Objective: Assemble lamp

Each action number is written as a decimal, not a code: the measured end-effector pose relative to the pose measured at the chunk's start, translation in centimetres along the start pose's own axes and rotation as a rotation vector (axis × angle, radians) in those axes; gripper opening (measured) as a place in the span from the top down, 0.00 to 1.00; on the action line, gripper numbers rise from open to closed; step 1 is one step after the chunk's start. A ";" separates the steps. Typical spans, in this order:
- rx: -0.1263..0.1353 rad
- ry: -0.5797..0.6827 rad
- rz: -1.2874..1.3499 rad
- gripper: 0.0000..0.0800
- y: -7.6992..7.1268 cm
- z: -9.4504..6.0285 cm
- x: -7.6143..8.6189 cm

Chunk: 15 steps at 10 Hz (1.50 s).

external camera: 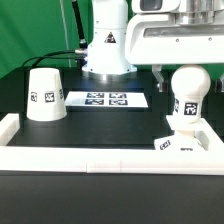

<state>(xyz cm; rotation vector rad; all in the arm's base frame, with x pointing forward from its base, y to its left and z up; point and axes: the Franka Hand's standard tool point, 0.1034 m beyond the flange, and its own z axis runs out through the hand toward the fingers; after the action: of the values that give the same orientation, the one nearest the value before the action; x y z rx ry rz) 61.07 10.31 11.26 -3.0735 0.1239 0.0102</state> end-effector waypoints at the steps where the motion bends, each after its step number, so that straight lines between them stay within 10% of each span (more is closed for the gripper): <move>1: -0.003 0.000 -0.067 0.13 -0.1 0.0 0.0; 13: -0.054 -0.014 -0.849 0.13 0.0 0.0 0.0; 15: -0.054 -0.015 -0.848 0.28 0.0 0.0 0.0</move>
Offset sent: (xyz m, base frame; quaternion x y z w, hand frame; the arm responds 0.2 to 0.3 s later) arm 0.0025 0.0075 0.0013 -0.0222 0.0040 -0.2231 0.9745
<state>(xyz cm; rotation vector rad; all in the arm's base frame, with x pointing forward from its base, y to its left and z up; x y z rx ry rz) 61.08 10.30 11.21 -2.9025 -1.1729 -0.0073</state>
